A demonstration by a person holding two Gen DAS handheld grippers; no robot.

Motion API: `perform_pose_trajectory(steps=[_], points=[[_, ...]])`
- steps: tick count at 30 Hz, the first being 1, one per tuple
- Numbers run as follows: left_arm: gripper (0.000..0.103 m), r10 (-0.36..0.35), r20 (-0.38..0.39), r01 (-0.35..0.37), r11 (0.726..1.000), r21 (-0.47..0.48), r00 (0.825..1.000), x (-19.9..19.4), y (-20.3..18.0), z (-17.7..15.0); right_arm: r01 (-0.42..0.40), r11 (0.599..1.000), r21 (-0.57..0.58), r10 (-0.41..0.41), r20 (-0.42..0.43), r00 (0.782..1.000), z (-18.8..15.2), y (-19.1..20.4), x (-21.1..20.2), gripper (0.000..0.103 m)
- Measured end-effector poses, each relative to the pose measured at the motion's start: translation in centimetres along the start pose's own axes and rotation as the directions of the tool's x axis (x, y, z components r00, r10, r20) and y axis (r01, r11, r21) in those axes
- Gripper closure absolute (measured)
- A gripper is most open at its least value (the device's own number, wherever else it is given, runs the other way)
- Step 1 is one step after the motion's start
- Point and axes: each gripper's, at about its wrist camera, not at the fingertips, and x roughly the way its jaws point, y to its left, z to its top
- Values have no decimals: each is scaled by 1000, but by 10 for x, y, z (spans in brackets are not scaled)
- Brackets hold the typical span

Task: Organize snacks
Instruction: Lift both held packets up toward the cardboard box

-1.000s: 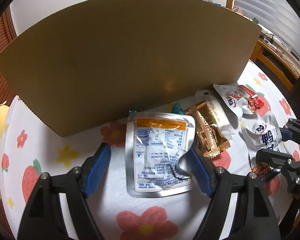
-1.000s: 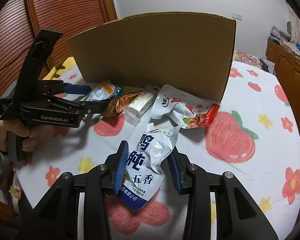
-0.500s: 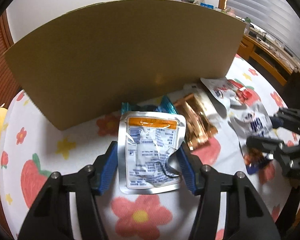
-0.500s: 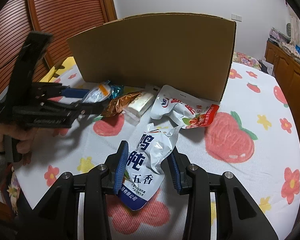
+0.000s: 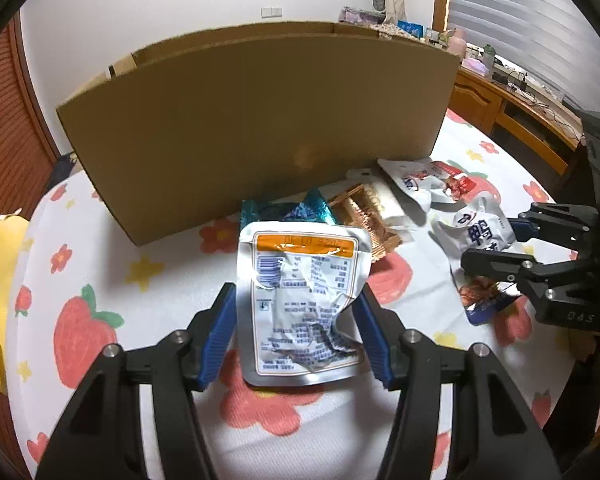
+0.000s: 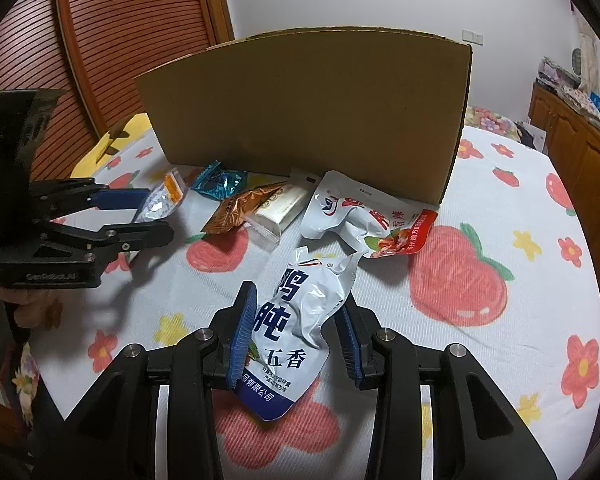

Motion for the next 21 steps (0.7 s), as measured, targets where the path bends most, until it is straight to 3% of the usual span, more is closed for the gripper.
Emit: perform_pose_trajectory(steps=[21], points=[[46, 71, 185, -63, 997, -51, 980, -51, 9, 20, 7, 1000, -6, -7, 7, 1000, -1, 1, 0, 65]])
